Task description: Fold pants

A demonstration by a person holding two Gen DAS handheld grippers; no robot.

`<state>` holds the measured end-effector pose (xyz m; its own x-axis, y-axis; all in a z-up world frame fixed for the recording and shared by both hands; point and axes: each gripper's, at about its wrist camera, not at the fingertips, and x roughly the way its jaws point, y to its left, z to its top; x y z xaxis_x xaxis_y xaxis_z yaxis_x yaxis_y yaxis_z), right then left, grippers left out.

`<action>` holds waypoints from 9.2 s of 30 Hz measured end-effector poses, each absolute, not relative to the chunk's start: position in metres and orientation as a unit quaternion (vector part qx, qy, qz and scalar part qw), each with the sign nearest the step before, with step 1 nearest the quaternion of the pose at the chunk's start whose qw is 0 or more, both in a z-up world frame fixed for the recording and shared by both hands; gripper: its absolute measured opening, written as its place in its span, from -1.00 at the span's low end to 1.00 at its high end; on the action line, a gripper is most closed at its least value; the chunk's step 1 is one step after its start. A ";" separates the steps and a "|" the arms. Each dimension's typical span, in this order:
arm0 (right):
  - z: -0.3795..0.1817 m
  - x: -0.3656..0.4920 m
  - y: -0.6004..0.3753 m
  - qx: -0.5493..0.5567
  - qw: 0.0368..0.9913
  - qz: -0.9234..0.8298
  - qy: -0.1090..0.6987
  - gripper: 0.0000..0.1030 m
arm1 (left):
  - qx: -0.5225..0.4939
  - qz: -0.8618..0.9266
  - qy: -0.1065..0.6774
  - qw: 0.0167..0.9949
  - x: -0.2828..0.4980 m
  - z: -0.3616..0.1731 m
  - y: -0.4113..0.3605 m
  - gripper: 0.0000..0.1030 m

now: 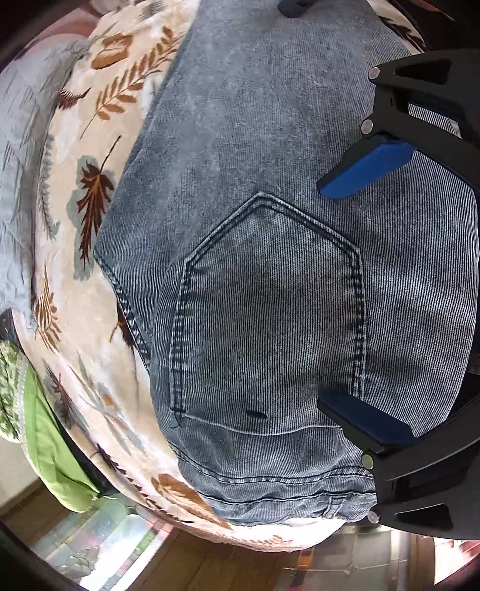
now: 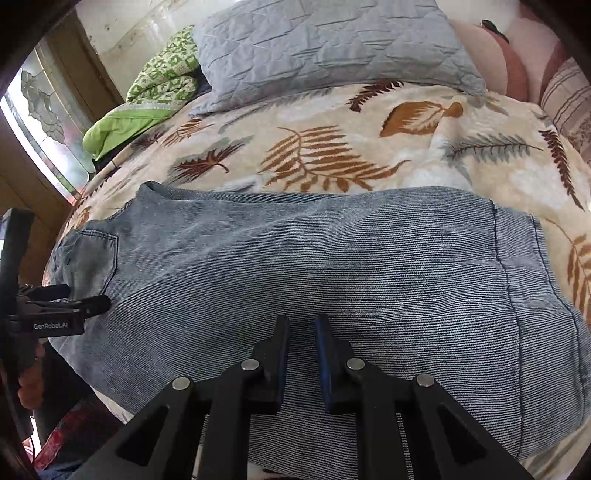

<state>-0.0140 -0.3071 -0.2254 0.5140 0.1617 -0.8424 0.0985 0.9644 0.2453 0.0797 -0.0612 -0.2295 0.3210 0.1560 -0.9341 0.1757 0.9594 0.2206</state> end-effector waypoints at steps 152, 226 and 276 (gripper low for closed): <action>-0.204 -0.058 -0.274 0.173 0.872 0.021 0.458 0.23 | 0.183 -0.157 0.500 0.832 0.075 -0.202 -0.104 1.00; -0.215 -0.052 -0.212 0.017 0.884 0.002 0.466 0.26 | 0.052 0.058 0.571 0.817 0.097 -0.195 0.088 1.00; -0.185 -0.074 -0.253 0.085 0.932 -0.016 0.353 0.27 | -0.061 0.052 0.588 0.805 0.080 -0.207 0.197 1.00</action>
